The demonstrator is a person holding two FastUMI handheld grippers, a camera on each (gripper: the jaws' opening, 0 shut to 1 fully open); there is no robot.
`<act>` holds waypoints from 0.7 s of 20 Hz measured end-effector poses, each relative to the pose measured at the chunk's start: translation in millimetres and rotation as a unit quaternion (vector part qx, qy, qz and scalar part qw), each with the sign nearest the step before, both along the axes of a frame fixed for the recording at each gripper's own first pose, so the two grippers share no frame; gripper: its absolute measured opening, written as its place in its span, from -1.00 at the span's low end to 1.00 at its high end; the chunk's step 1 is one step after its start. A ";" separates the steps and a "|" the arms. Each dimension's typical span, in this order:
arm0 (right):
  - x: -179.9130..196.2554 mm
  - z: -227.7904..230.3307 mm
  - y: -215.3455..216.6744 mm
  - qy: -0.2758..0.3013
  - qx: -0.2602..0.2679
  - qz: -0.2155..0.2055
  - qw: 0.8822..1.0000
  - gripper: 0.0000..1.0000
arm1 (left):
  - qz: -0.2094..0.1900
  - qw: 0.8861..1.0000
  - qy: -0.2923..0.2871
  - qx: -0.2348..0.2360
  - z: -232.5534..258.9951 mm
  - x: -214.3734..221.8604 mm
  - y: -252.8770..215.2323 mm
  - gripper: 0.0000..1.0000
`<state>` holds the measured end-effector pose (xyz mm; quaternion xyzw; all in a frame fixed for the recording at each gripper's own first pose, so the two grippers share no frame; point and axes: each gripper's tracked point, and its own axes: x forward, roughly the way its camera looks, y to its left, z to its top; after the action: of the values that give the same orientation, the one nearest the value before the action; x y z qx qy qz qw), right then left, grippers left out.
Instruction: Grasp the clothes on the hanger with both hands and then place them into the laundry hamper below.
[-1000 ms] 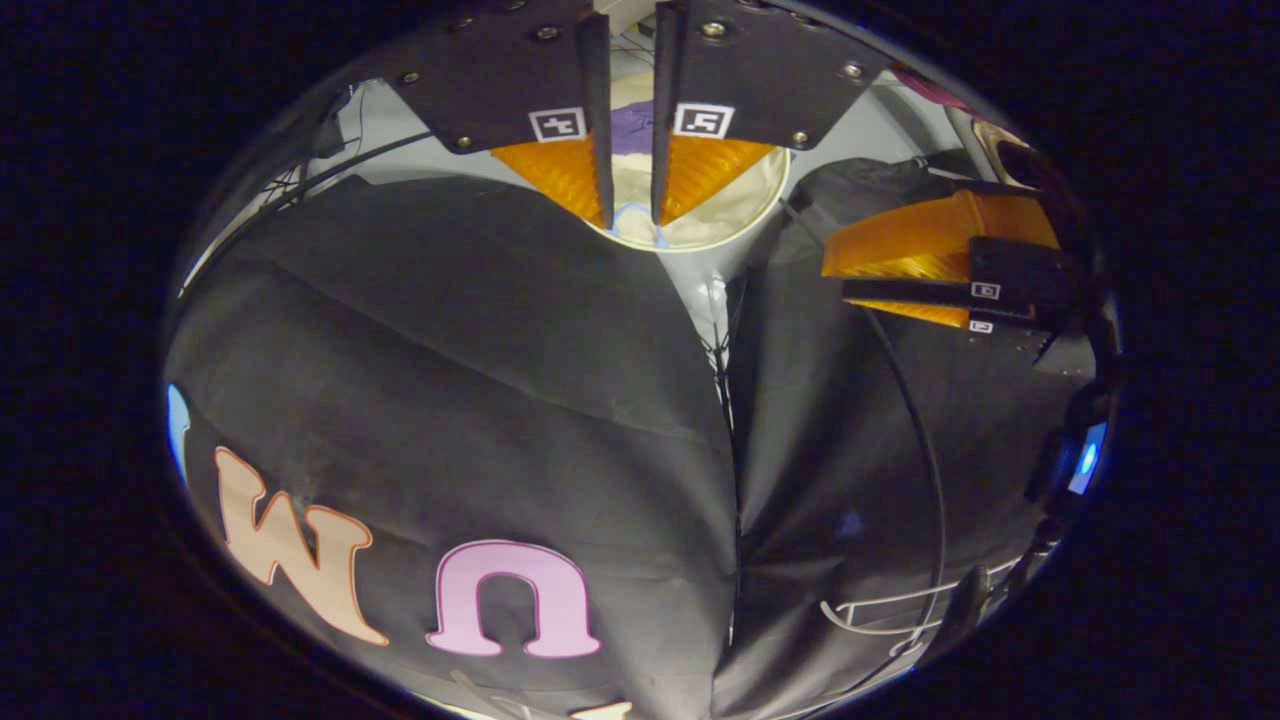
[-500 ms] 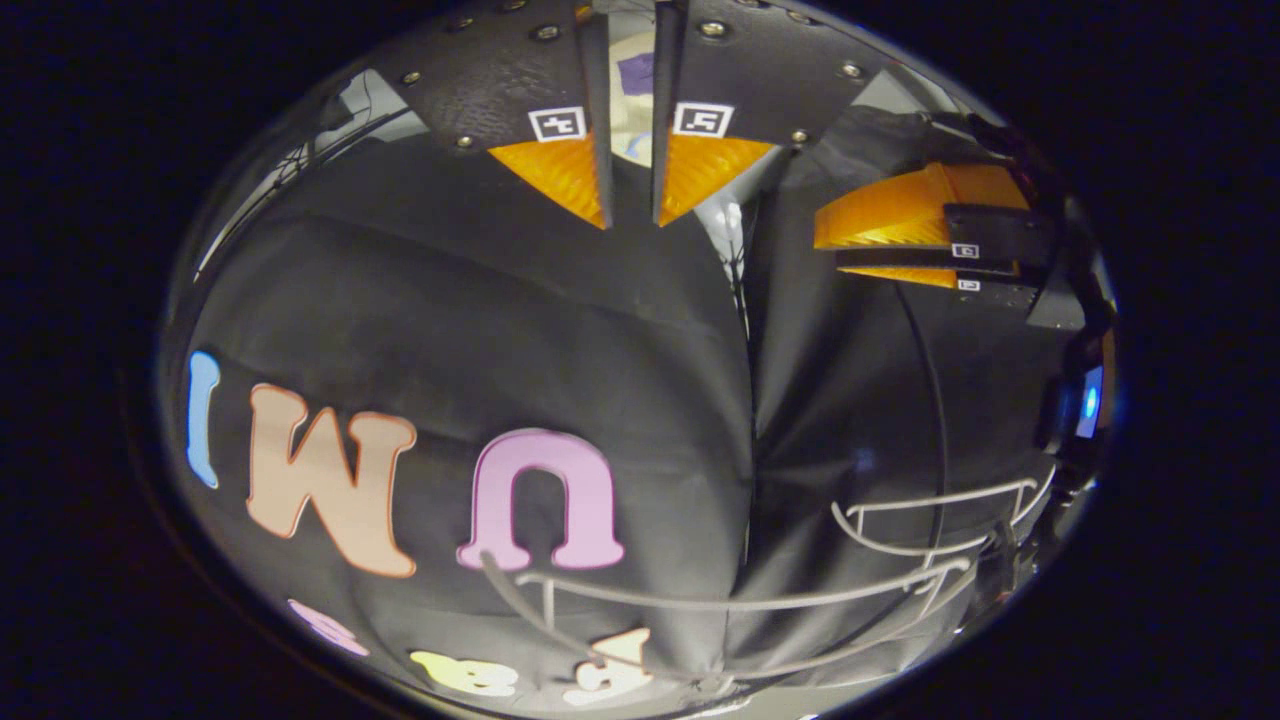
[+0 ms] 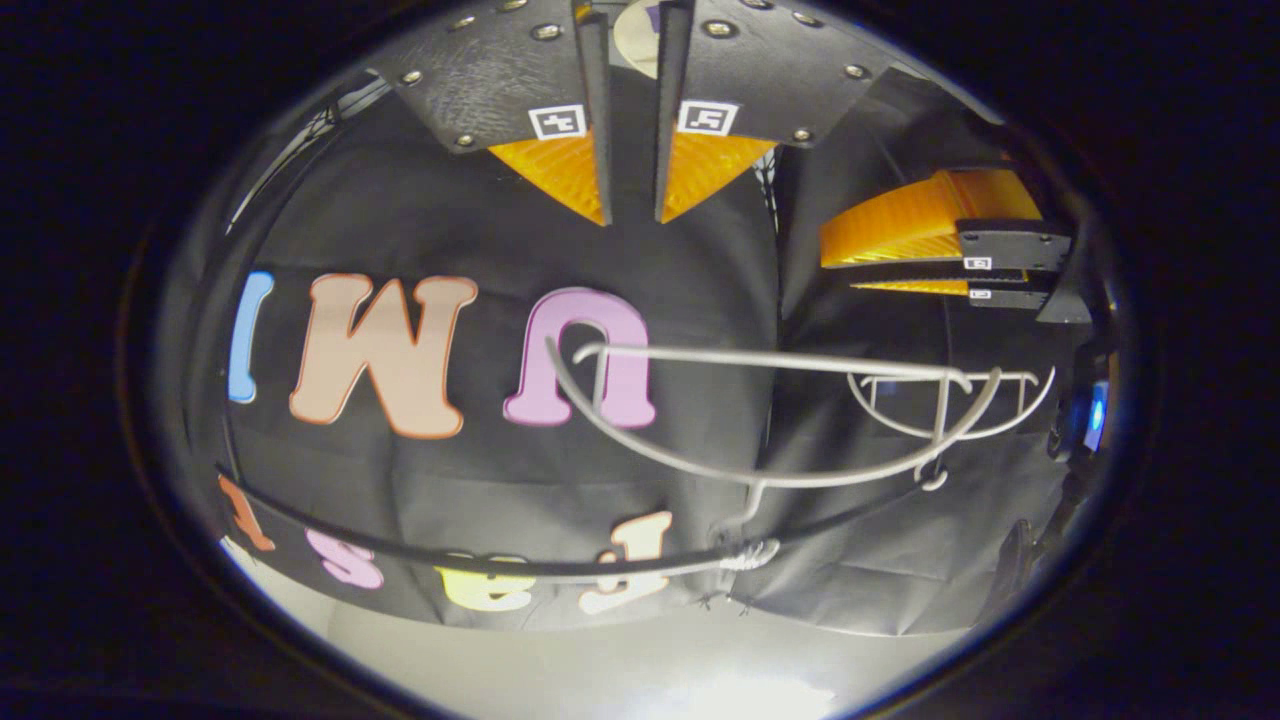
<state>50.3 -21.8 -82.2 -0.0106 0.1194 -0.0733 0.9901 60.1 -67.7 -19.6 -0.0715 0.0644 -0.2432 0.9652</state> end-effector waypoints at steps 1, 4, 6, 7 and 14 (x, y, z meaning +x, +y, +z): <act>-0.2 14.8 -3.7 -0.011 0.003 -0.006 1.000 -0.61 | -0.004 1.000 -0.011 -0.004 10.8 -0.4 -2.1 -0.11; -13.5 44.1 -12.3 -0.041 0.019 -0.025 0.999 -0.53 | -0.007 0.999 -0.037 -0.014 41.3 -6.7 -7.4 0.14; -22.6 59.4 -19.6 -0.058 0.023 -0.039 0.997 -0.44 | -0.012 0.999 -0.048 -0.023 55.6 -11.2 -11.4 0.13; -26.7 65.9 -23.8 -0.063 0.022 -0.045 0.997 -0.43 | -0.014 0.998 -0.053 -0.025 61.8 -13.7 -12.7 0.13; -57.1 107.9 -46.2 -0.106 0.013 -0.080 0.991 -0.08 | -0.029 0.996 -0.078 -0.044 92.8 -30.2 -27.6 0.41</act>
<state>-6.8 -68.0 25.7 0.0198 0.0149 -0.1515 0.9882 29.9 -95.3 73.1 -0.0925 -0.0198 -0.2789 0.9557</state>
